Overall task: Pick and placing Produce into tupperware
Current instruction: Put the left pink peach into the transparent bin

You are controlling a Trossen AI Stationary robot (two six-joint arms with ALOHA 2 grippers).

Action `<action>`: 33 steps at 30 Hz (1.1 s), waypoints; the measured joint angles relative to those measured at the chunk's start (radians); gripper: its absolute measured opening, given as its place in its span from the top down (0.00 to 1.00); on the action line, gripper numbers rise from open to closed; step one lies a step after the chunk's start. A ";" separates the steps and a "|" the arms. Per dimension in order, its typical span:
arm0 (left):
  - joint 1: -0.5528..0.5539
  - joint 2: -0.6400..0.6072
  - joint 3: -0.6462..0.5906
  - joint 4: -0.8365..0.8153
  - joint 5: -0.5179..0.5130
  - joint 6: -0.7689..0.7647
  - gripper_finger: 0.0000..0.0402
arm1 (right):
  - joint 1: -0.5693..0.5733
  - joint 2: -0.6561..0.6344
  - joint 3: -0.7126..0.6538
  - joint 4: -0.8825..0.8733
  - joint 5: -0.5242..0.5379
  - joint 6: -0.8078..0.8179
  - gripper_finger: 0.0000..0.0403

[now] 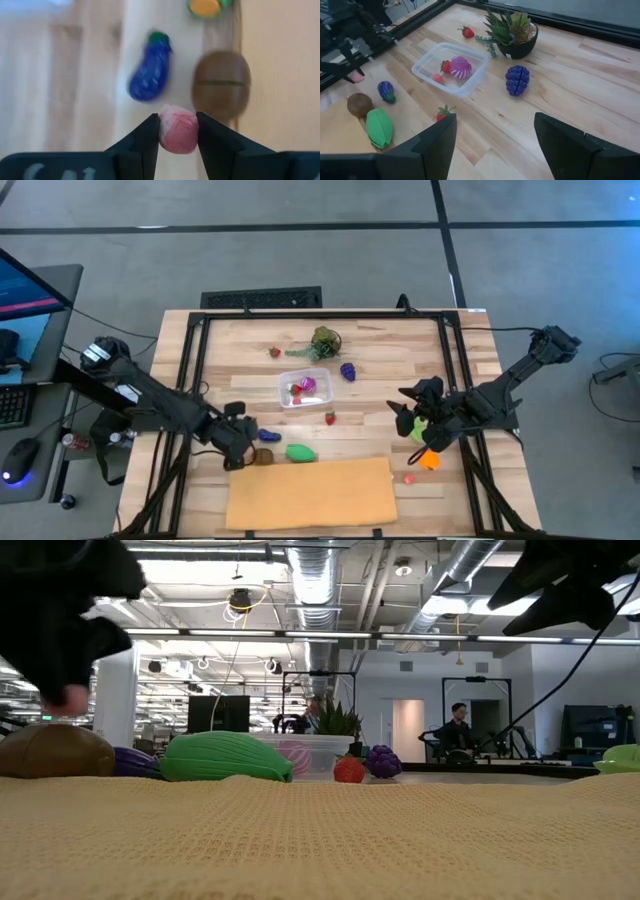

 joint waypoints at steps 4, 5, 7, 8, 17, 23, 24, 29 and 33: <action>0.044 0.000 0.049 -0.029 -0.053 0.067 0.72 | -0.005 0.000 0.000 0.000 0.000 0.000 0.35; 0.057 0.000 0.056 -0.031 -0.065 0.086 0.72 | -0.005 0.000 0.000 0.000 0.000 0.000 0.35; 0.086 0.000 0.067 -0.031 -0.082 0.122 0.72 | -0.005 0.000 0.000 0.000 0.000 0.000 0.35; 0.102 0.000 0.073 -0.030 -0.090 0.138 0.72 | -0.005 0.000 0.000 0.000 0.000 0.000 0.35; 0.255 0.000 0.079 0.096 -0.103 0.291 0.72 | -0.005 0.000 0.000 0.001 0.000 0.000 0.35; 0.357 0.000 0.079 0.225 -0.097 0.398 0.72 | -0.005 0.000 0.000 0.002 0.000 -0.001 0.35; 0.373 0.000 0.079 0.242 -0.092 0.411 0.72 | -0.005 0.000 0.000 0.002 0.000 -0.001 0.35; 0.445 0.000 0.079 0.325 -0.086 0.455 0.72 | -0.005 0.000 0.000 0.002 0.000 -0.001 0.35; 0.504 0.000 0.073 0.374 -0.053 0.477 0.72 | -0.005 0.000 0.000 0.002 0.001 -0.002 0.35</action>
